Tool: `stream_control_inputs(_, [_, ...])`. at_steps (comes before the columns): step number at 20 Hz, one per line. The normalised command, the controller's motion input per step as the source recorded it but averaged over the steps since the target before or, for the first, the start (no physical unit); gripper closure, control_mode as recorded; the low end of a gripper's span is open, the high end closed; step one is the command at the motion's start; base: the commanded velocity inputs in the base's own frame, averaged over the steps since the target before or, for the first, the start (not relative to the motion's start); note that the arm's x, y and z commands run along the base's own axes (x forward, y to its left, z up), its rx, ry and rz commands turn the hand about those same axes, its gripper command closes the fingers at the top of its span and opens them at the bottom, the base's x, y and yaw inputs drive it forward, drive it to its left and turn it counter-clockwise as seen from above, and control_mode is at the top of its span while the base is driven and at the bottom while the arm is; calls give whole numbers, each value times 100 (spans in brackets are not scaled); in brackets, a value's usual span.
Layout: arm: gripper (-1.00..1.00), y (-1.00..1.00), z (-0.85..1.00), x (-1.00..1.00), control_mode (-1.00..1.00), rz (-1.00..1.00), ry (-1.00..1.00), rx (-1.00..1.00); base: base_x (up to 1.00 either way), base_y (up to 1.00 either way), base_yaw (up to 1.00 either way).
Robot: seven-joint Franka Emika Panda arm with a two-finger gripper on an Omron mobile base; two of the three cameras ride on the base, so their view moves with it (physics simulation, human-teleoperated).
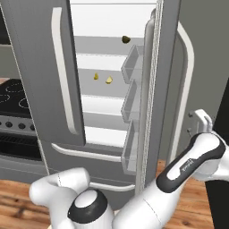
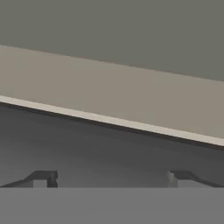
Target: Place the lemon wedge in the correct fridge rack based on whether it is a fruit or vegetable. Finally, close the fridge door.
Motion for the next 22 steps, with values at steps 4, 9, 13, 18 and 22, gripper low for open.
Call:
stream_control_inputs(4, [-100,76,0,28,-100,7,1,-1,0,0,0])
stream_control_inputs(9, [-100,86,0,0,-100,3,-4,-7,0,0,0])
stream_control_inputs(13, [-100,76,0,0,-100,1,-16,-9,0,0,0])
stream_control_inputs(18, [-100,69,0,0,-100,0,-27,-7,0,0,0])
stream_control_inputs(22, [-100,78,0,12,-100,0,-19,-5,0,0,0])
